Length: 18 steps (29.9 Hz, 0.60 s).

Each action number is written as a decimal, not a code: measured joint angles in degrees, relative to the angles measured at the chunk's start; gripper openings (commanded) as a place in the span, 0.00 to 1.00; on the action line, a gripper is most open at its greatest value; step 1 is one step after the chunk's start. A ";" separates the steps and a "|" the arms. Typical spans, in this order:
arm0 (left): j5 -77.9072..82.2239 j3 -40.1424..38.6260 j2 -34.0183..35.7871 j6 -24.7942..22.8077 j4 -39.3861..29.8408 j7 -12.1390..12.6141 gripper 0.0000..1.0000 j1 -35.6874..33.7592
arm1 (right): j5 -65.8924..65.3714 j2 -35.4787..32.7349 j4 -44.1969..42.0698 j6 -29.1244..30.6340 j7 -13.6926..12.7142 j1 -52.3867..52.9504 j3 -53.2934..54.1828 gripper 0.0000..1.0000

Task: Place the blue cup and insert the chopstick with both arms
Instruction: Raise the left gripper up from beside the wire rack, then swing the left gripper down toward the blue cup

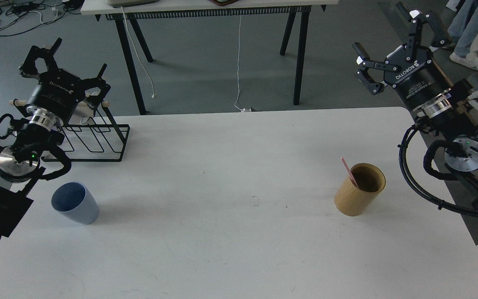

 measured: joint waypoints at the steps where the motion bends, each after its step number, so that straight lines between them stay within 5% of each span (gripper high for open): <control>1: 0.00 0.00 -0.17 0.00 0.00 -0.55 1.00 -0.26 | 0.01 -0.04 0.00 0.00 0.00 -0.01 0.02 1.00; 11: 13.86 0.57 8.97 0.00 -1.03 -2.08 1.00 -8.26 | 0.05 -0.23 0.03 0.00 0.00 0.14 0.66 1.00; 16: 16.05 -2.78 13.71 0.00 -1.37 -7.11 1.00 -9.94 | 0.05 -0.28 0.02 0.00 0.00 0.14 0.76 1.00; 18: 16.27 -4.46 14.07 0.00 -1.11 -10.87 1.00 -9.95 | 0.04 -0.28 -0.10 0.00 0.00 0.11 0.76 1.00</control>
